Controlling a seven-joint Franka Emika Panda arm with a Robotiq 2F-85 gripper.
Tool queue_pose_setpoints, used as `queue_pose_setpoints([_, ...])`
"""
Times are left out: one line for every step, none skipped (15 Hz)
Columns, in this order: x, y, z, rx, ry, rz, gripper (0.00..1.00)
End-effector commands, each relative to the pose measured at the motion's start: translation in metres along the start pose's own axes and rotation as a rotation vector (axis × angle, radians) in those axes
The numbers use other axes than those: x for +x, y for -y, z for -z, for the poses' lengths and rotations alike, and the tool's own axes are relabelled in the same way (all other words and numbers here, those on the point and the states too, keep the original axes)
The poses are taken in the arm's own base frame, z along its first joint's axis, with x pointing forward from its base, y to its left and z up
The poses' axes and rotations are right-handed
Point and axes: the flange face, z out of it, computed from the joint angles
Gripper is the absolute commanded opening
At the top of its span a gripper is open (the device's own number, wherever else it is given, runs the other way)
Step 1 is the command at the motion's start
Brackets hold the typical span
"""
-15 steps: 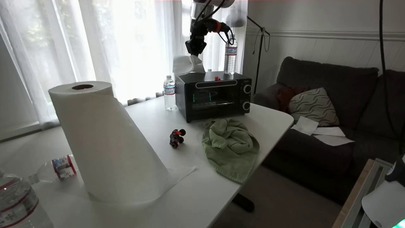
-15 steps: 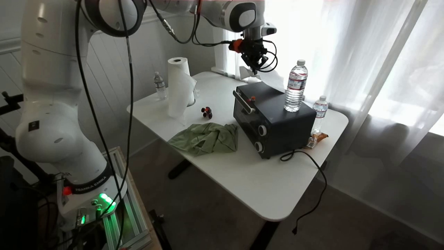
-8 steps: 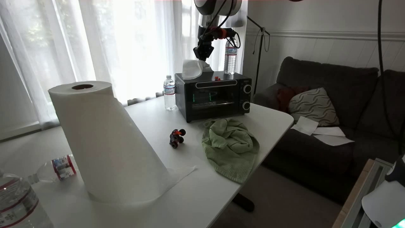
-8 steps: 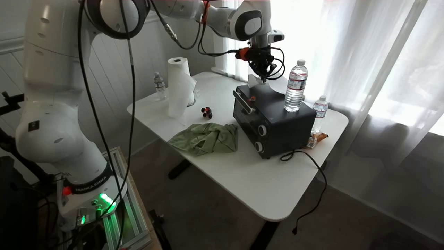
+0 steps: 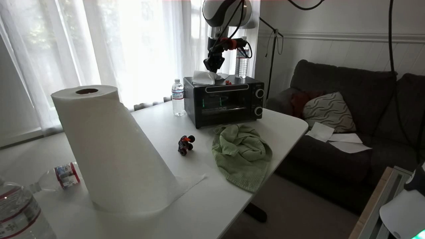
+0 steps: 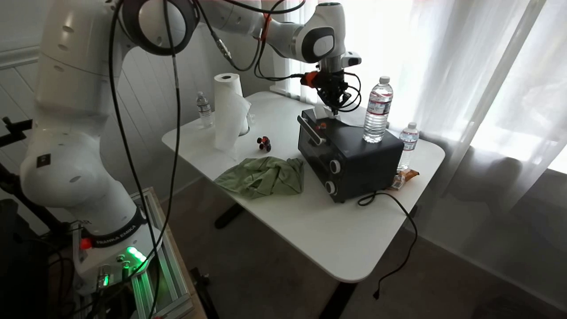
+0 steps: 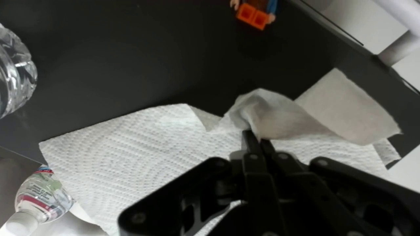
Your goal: Use the paper towel to wipe the microwave
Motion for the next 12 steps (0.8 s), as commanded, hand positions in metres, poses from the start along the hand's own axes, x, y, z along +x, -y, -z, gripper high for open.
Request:
queue_pose_setpoints([-0.004,0.012,-0.006,0.000,0.026,0.007,0.03])
queue_pose_setpoints([-0.004,0.016,-0.008,0.010,0.033,0.012,0.03])
queue_pose_setpoints([-0.004,0.020,-0.009,0.015,0.037,0.018,0.03])
queue_pose_setpoints([-0.005,0.025,-0.010,0.029,0.048,0.027,0.03])
queue_pose_setpoints([-0.005,0.029,-0.011,0.038,0.053,0.032,0.03])
queue_pose_setpoints([-0.005,0.033,-0.010,0.045,0.057,0.039,0.03])
queue_pose_setpoints([-0.005,0.037,-0.010,0.053,0.062,0.045,0.02])
queue_pose_setpoints([-0.005,0.041,-0.009,0.064,0.065,0.053,0.03])
queue_pose_setpoints([-0.004,0.047,-0.008,0.077,0.070,0.061,0.03])
queue_pose_setpoints([-0.004,0.051,-0.007,0.089,0.076,0.069,0.03])
queue_pose_setpoints([-0.005,0.057,-0.006,0.105,0.083,0.080,0.03])
queue_pose_setpoints([-0.005,0.062,-0.005,0.123,0.091,0.086,0.03])
